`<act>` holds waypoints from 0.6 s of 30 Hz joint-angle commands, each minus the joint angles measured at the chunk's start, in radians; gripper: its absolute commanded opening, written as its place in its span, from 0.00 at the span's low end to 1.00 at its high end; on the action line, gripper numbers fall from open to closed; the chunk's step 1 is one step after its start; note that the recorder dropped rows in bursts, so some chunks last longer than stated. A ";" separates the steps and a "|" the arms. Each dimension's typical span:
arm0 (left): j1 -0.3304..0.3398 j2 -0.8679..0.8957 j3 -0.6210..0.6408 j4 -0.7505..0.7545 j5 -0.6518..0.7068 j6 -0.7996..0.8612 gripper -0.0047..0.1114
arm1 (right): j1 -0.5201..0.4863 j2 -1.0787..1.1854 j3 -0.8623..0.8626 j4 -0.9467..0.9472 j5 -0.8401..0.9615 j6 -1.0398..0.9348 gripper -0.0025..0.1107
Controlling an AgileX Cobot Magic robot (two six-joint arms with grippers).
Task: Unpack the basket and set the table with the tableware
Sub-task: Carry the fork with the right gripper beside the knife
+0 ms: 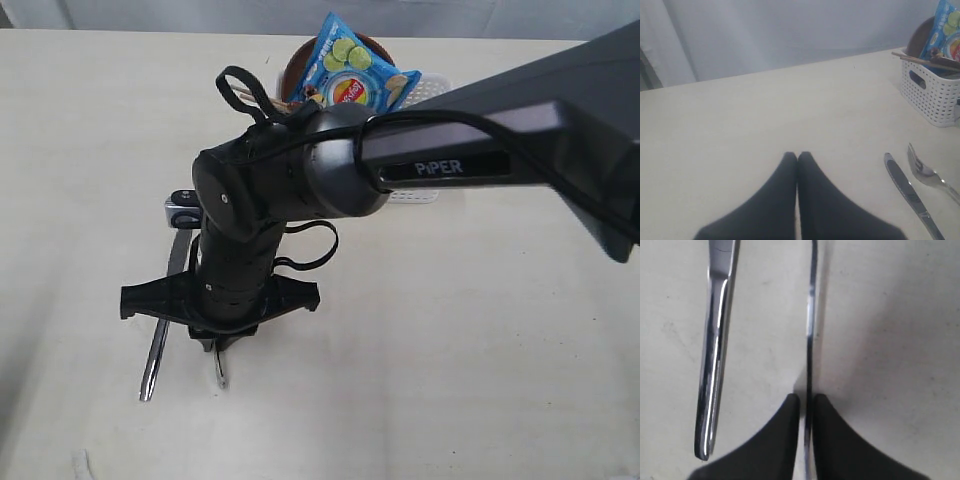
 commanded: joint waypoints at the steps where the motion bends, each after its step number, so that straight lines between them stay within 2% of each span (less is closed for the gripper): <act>1: 0.002 -0.003 0.002 -0.009 -0.001 0.000 0.04 | -0.005 0.001 0.003 -0.026 -0.002 -0.006 0.33; 3: 0.002 -0.003 0.002 -0.009 -0.001 0.000 0.04 | -0.005 -0.001 0.003 -0.044 0.003 -0.006 0.38; 11: 0.002 -0.003 0.002 -0.009 -0.001 0.000 0.04 | -0.005 -0.001 -0.148 -0.241 0.206 -0.006 0.38; 14: 0.002 -0.003 0.002 -0.009 -0.001 0.000 0.04 | -0.003 -0.001 -0.197 -0.245 0.222 -0.006 0.33; 18: 0.002 -0.003 0.002 -0.009 -0.001 0.000 0.04 | 0.024 0.009 -0.205 -0.255 0.216 -0.006 0.19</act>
